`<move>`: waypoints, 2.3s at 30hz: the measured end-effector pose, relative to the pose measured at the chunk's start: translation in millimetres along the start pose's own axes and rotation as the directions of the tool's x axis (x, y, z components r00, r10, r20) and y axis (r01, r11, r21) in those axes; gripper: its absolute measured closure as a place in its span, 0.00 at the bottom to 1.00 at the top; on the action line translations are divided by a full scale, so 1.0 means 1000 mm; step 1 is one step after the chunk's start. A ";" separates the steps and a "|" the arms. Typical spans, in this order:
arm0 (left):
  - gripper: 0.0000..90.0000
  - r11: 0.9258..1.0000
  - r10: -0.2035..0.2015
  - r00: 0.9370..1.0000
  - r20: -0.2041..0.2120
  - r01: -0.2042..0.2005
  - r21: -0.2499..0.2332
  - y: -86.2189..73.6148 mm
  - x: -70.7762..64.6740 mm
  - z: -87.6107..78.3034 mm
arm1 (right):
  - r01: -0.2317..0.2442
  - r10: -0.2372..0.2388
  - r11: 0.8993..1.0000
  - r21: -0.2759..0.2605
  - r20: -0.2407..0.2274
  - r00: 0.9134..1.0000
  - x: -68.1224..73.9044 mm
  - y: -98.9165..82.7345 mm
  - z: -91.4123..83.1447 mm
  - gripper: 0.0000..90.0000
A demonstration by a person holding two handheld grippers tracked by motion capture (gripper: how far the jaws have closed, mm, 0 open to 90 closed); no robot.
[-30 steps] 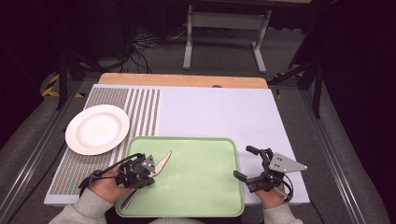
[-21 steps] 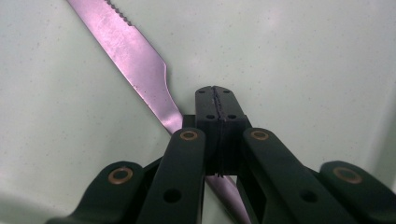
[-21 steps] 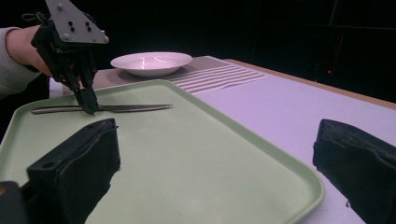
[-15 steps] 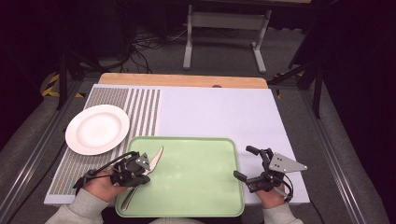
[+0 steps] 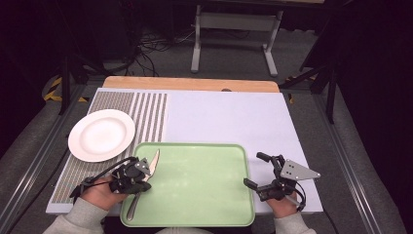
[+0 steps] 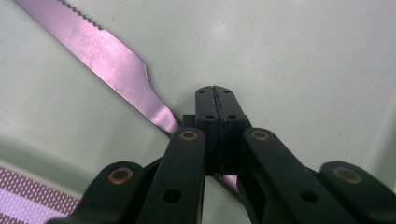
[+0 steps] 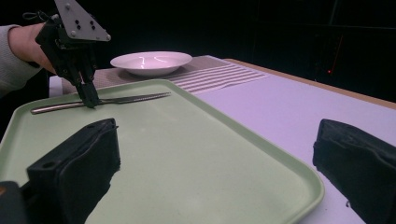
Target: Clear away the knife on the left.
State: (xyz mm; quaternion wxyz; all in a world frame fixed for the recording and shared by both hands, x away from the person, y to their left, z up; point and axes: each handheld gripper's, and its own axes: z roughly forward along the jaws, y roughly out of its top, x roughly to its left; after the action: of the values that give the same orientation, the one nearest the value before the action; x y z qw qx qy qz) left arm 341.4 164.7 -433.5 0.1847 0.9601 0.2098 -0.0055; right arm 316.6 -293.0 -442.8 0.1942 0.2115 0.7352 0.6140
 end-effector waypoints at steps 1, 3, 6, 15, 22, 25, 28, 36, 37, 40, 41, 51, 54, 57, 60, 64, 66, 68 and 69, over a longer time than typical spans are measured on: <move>1.00 1.000 -0.006 1.000 0.002 0.006 -0.007 -0.001 0.001 0.000 | 0.000 0.000 1.000 0.000 0.000 1.000 0.000 0.000 0.000 0.02; 1.00 1.000 -0.008 1.000 0.001 0.008 -0.008 -0.002 0.002 0.000 | 0.000 0.000 1.000 0.000 0.000 1.000 0.000 0.000 0.000 0.02; 1.00 1.000 -0.023 1.000 0.004 0.023 -0.005 -0.005 0.003 -0.002 | 0.000 0.000 1.000 0.001 0.000 1.000 0.000 0.000 0.000 0.02; 1.00 0.999 -0.049 0.999 0.012 0.049 -0.018 -0.011 0.007 -0.003 | -0.002 0.002 1.000 0.001 0.000 1.000 0.000 0.000 0.000 0.02; 1.00 0.999 -0.051 0.999 0.015 0.052 -0.013 -0.013 0.009 -0.004 | -0.002 0.002 1.000 0.001 0.000 1.000 0.000 0.000 0.001 0.02; 1.00 0.998 -0.058 0.998 0.017 0.058 -0.011 -0.014 0.009 -0.005 | -0.003 0.003 1.000 0.002 0.001 1.000 0.000 0.000 0.001 0.02; 1.00 0.998 -0.060 0.998 0.019 0.061 -0.016 -0.014 0.010 -0.005 | -0.003 0.003 1.000 0.001 0.001 1.000 0.000 0.000 0.001 0.02; 1.00 0.998 -0.068 0.998 0.020 0.068 -0.009 -0.015 0.010 -0.005 | -0.005 0.005 1.000 0.003 -0.001 1.000 0.000 -0.001 0.001 0.02; 1.00 0.998 -0.068 0.997 0.020 0.068 -0.006 -0.015 0.010 -0.005 | -0.004 0.004 1.000 0.003 -0.002 1.000 0.000 -0.001 0.001 0.02; 0.99 0.998 -0.067 0.998 0.021 0.068 -0.003 -0.014 0.010 -0.006 | -0.004 0.004 1.000 0.003 -0.003 1.000 0.000 -0.001 0.001 0.02; 0.98 0.998 -0.059 0.998 0.022 0.059 -0.007 -0.014 0.010 -0.006 | -0.003 0.003 1.000 0.003 -0.003 1.000 0.000 -0.001 0.001 0.02; 0.40 0.984 -0.032 0.999 -0.002 0.032 -0.176 -0.012 0.006 -0.019 | -0.002 0.002 1.000 0.005 -0.004 1.000 0.000 -0.001 0.002 0.02; 0.25 0.975 -0.013 0.999 -0.032 0.006 -0.220 -0.012 0.005 -0.027 | -0.002 0.002 1.000 0.002 -0.003 1.000 0.000 0.000 0.001 0.02; 0.14 0.963 -0.023 0.999 -0.029 0.014 -0.268 -0.014 0.005 -0.034 | -0.002 0.002 1.000 0.002 -0.003 1.000 0.000 0.000 0.001 0.02; 0.06 0.952 -0.031 0.999 -0.036 0.018 -0.304 -0.015 0.005 -0.039 | -0.003 0.003 1.000 0.001 -0.003 1.000 0.000 0.000 0.001 0.02; 0.02 0.930 -0.038 0.998 -0.054 0.016 -0.368 -0.019 0.004 -0.046 | -0.002 0.002 1.000 0.001 -0.004 1.000 0.000 0.000 0.001 0.02; 0.02 0.911 -0.031 0.996 -0.089 -0.008 -0.413 -0.022 0.002 -0.050 | -0.002 0.002 1.000 0.001 -0.006 1.000 0.000 0.000 0.001 0.02; 0.02 0.897 -0.026 0.996 -0.089 -0.016 -0.442 -0.025 0.002 -0.053 | -0.002 0.002 1.000 0.001 -0.004 1.000 0.000 0.000 0.001 0.02; 0.02 0.890 -0.021 0.995 -0.097 -0.025 -0.455 -0.026 0.001 -0.054 | -0.003 0.003 1.000 0.000 -0.005 1.000 0.000 0.000 0.001 0.02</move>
State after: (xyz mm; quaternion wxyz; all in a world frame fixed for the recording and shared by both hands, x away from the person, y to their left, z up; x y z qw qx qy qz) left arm 328.1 206.0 -392.5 0.3940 0.8894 0.2130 0.0915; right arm 317.1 -292.3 -443.3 0.1915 0.2110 0.7354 0.6148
